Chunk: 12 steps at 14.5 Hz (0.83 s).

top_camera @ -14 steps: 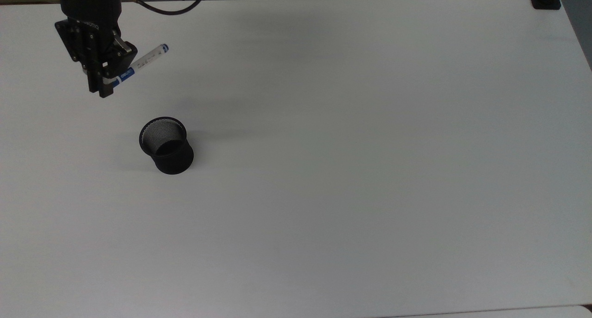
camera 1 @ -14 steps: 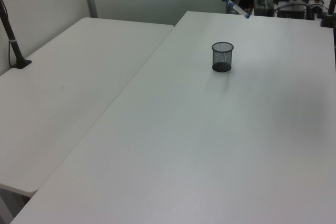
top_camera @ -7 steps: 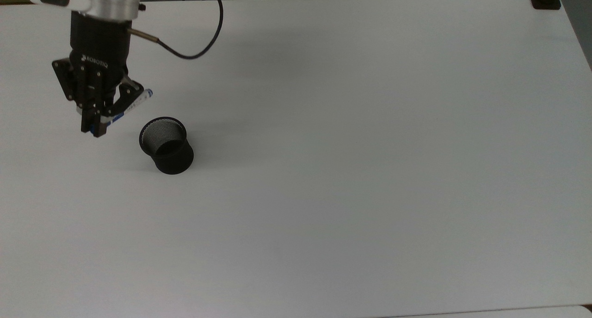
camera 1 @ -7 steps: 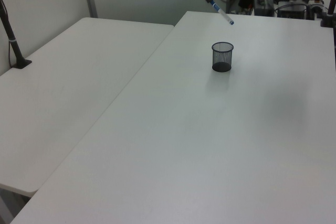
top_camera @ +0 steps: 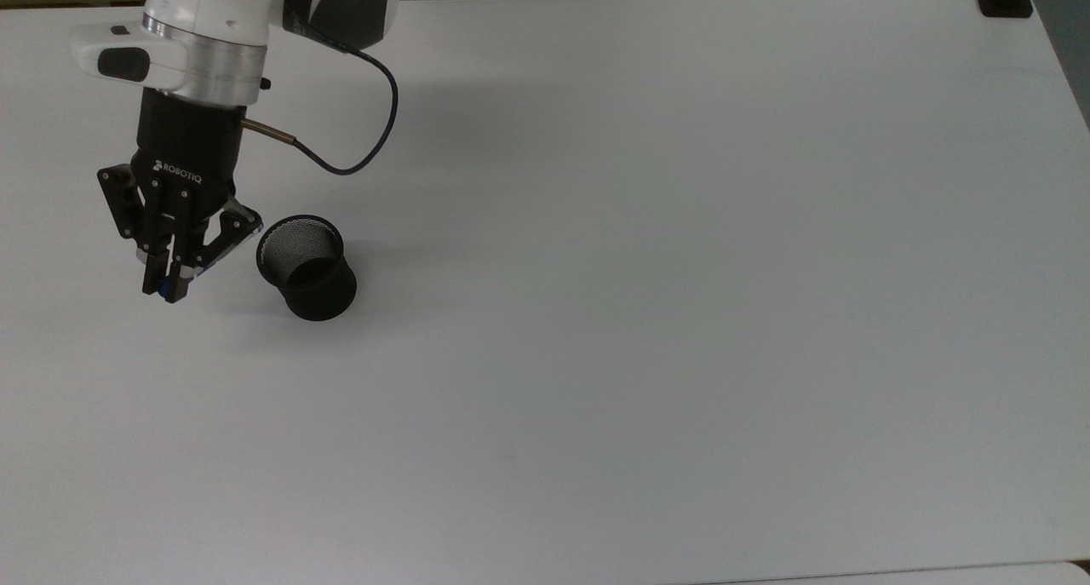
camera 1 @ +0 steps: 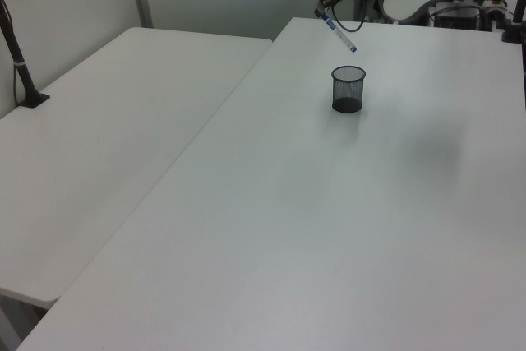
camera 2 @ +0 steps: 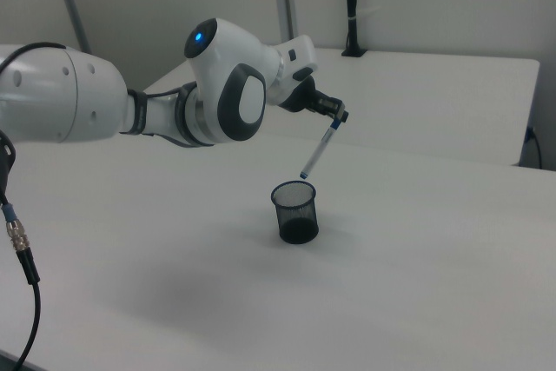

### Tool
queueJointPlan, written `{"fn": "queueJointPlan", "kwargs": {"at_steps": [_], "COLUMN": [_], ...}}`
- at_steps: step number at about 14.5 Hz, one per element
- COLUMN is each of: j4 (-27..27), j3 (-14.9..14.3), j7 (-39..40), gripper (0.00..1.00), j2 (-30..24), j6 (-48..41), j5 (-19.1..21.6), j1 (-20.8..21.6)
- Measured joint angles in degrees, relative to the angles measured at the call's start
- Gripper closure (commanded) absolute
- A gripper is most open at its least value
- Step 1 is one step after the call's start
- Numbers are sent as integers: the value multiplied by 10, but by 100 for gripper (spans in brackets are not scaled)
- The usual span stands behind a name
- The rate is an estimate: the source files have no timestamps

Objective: Insert the marker
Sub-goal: 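Tilt the marker and move it over the mesh cup opening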

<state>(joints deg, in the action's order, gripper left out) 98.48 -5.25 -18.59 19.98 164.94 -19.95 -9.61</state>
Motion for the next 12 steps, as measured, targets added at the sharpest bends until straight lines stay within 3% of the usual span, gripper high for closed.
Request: {"fn": "queueJointPlan", "kwargs": {"at_steps": [5,9,12], "j4": [15,38,39], "j3": [-1,-20,-27], "j7": [-97,-218,-313], "gripper": [97,98,98], "j2": [3,3,0], "j6": [5,29,45], "j5": [-119,-237,-269], "j1": [8,28,29]}}
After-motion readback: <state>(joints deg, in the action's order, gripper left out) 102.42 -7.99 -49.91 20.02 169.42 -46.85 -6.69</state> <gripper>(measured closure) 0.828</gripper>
